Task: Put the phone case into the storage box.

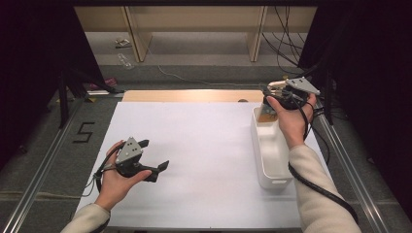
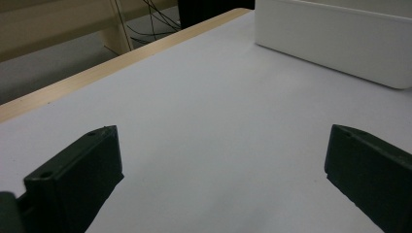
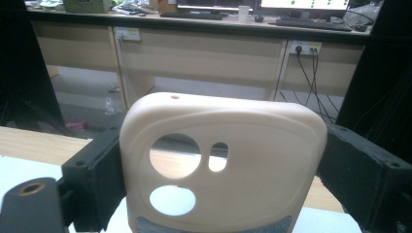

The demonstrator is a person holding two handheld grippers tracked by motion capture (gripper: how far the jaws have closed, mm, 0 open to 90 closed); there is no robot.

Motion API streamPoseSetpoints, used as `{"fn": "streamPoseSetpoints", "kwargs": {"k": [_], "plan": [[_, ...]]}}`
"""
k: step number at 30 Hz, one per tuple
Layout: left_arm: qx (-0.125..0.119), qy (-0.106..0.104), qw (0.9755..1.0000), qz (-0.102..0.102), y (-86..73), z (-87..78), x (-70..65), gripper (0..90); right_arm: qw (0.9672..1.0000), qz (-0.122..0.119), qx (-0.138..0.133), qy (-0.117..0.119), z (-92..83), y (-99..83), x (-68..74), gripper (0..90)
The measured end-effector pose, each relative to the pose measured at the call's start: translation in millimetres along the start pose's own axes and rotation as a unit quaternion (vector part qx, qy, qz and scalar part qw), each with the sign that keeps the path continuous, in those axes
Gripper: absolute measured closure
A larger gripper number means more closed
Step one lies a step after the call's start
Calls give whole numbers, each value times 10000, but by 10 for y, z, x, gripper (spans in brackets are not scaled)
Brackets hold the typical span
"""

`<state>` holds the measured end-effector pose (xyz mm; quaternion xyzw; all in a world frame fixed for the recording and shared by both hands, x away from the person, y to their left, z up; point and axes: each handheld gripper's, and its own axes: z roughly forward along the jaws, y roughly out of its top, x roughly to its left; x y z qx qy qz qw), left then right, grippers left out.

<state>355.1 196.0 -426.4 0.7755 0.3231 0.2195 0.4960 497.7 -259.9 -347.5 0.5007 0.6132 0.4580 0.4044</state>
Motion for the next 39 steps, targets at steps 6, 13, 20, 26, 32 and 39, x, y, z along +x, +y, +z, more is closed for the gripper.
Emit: {"fn": "streamPoseSetpoints", "kwargs": {"k": [6, 13, 20, 26, 32, 39], "plan": [[-1, -4, 10000, -2, 1, 0, -2, 0, 10000, -13, 6, -22, 20, 6, 7, 119], [14, -15, 10000, -16, -1, 2, 3, 0, 10000, -13, 36, -55, 49, -8, 1, 119], [11, -22, 10000, -8, -2, 6, 1, 0, 10000, -2, 63, -68, 80, -30, -7, 119], [9, -33, 10000, -8, -1, 5, 1, 0, 9999, 27, 95, -107, 114, -53, -24, 119], [5, -33, 10000, -6, -2, 7, 1, 0, 9998, 17, 139, -116, 149, -80, -38, 119], [13, -34, 10000, -6, -3, 6, 4, 0, 9998, 12, 169, -142, 180, -91, -35, 119]]}}
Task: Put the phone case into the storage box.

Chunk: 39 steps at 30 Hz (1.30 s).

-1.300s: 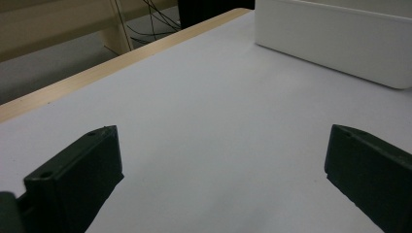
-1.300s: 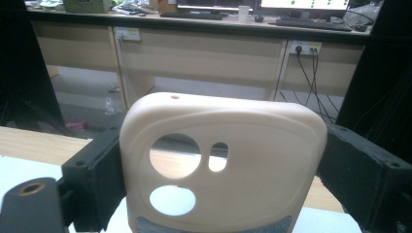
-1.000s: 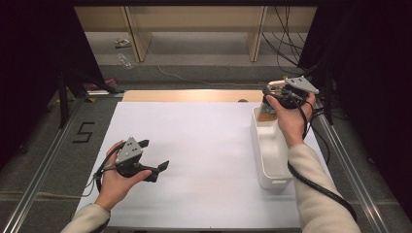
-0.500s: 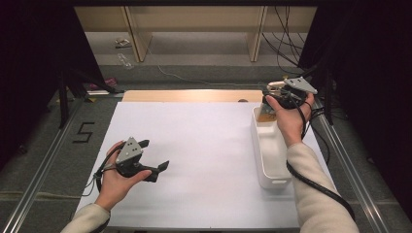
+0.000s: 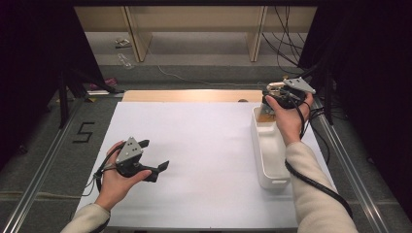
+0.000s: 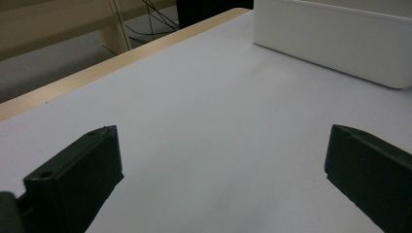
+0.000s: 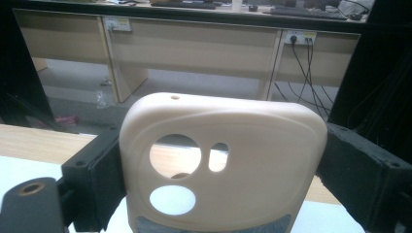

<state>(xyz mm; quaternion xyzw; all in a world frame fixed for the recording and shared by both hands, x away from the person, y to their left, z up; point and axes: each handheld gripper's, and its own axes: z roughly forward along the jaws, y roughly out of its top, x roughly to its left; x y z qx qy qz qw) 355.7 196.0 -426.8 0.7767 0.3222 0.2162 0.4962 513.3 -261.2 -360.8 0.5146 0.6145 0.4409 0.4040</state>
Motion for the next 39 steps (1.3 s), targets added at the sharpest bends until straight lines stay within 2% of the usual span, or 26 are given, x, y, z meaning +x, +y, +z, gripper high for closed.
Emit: {"fn": "streamPoseSetpoints", "kwargs": {"k": [39], "plan": [[-14, 7, 10000, -6, -1, -3, 6, 0, 9998, 54, 160, -72, 200, -7, 4, 119]]}}
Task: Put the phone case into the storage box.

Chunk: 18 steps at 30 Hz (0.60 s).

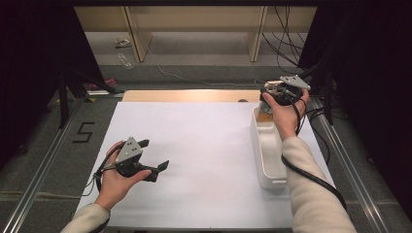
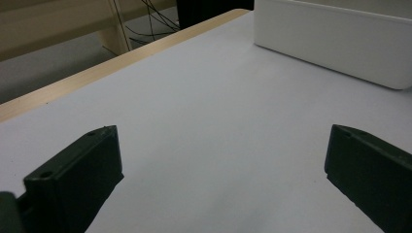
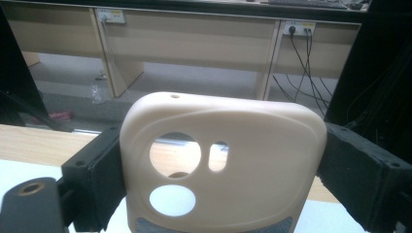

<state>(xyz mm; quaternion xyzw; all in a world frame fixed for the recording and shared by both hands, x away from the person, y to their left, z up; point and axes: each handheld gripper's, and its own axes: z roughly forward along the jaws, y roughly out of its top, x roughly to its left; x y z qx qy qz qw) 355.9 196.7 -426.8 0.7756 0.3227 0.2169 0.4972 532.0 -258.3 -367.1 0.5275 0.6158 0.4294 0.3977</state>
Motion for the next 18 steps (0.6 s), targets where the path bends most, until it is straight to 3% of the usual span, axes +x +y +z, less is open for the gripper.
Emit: {"fn": "streamPoseSetpoints", "kwargs": {"k": [18], "plan": [[-4, -7, 10000, -6, -1, 1, 1, 0, 9999, -45, 89, -32, 74, 5, 31, 119]]}}
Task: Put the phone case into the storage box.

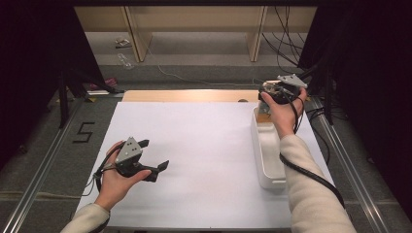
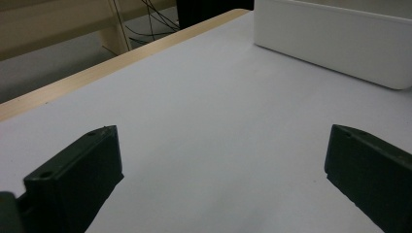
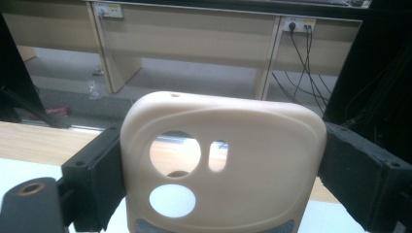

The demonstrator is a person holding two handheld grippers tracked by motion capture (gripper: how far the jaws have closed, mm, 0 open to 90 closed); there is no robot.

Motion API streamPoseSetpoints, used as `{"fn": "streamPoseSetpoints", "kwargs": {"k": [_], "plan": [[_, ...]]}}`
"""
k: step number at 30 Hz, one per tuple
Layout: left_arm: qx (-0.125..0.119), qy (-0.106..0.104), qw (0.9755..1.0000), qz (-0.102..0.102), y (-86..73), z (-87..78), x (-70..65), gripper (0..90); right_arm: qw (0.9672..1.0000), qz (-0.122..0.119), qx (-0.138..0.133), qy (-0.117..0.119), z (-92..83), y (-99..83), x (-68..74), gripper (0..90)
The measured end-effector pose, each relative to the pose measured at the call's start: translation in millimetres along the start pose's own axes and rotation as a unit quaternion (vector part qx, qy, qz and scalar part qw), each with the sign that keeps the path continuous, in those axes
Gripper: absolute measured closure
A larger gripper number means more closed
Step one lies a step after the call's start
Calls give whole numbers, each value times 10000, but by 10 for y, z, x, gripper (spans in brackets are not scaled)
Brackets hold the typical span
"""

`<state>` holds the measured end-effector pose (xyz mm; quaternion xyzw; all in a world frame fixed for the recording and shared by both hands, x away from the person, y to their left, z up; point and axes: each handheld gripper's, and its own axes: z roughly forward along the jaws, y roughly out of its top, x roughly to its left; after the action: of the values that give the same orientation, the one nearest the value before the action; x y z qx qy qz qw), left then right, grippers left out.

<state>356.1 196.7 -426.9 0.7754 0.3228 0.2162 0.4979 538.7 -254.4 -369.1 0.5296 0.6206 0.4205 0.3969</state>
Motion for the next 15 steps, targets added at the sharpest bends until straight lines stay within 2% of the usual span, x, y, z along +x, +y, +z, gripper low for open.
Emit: {"fn": "streamPoseSetpoints", "kwargs": {"k": [15], "plan": [[-10, -10, 10000, -11, -2, -1, 3, 0, 10000, -21, 53, -34, 67, 16, 8, 119]]}}
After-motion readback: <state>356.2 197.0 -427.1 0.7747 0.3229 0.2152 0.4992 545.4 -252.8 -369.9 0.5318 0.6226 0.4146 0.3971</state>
